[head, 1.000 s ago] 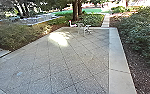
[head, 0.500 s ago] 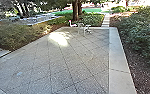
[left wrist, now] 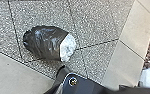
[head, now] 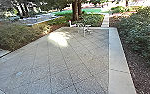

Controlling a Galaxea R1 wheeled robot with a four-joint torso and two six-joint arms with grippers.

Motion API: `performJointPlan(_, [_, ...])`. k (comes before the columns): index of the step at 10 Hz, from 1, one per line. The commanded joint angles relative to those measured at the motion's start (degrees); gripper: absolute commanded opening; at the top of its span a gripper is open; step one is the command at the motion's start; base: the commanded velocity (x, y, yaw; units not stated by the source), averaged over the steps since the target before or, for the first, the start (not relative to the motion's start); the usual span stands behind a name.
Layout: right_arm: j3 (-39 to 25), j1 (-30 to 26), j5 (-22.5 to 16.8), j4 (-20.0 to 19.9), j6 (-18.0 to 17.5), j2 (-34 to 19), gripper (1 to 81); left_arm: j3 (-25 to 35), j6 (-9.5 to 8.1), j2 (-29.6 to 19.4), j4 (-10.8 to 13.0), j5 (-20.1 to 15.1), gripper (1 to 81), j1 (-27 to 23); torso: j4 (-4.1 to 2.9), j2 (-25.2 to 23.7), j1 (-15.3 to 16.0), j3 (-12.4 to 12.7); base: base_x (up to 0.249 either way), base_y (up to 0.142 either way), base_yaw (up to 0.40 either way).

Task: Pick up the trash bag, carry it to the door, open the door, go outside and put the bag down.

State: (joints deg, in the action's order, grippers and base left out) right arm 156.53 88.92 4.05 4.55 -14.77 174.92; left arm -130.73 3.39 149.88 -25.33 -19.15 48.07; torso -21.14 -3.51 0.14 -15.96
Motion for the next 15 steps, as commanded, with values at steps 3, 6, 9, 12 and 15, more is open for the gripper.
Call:
performJointPlan(3, [-1.32,-0.18,-4.75,0.9,1.15,1.86,81.1,-6.64,3.03,7.72,8.9,-3.17,81.1,7.08,5.28,0.0,-0.04,3.3,0.0,0.0,0.0])
performJointPlan(6, [-1.32,-0.45,-4.75,0.9,1.06,1.86,81.1,-9.37,3.29,12.29,18.56,-1.68,81.1,17.26,11.47,0.0,-0.02,3.96,0.0,0.0,0.0])
performJointPlan(9, [-1.41,-0.53,-4.75,0.99,1.06,1.95,81.1,-12.18,3.29,14.66,21.46,7.02,81.1,27.28,16.99,0.0,-0.04,4.73,0.0,0.0,0.0])
performJointPlan(12, [-1.41,-0.53,-4.75,1.17,1.15,2.03,81.1,-18.24,3.29,18.35,21.9,13.0,81.1,32.84,19.09,0.0,-0.04,11.1,0.0,0.0,0.0])
performJointPlan(15, [-1.5,-0.53,-4.75,1.34,1.5,2.39,81.1,-24.22,3.2,21.78,21.82,15.64,81.1,35.3,18.2,-0.06,-0.11,10.84,0.0,0.0,0.0])
